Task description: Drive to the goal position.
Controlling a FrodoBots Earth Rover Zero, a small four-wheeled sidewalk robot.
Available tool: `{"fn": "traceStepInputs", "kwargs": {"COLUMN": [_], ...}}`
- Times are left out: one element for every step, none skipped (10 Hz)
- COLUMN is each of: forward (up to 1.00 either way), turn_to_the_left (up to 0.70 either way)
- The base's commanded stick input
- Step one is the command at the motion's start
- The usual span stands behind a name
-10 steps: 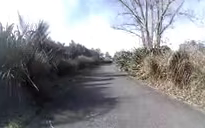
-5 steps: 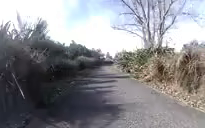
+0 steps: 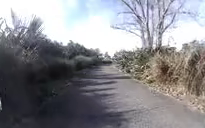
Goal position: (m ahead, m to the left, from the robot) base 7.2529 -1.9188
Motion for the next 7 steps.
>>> {"fn": "traceStepInputs", "kwargs": {"forward": [0.45,0.45,0.45,0.45,0.45,0.45,0.45], "turn_to_the_left": [0.0,0.0,-0.27,-0.27,-0.26,-0.17,-0.08]}}
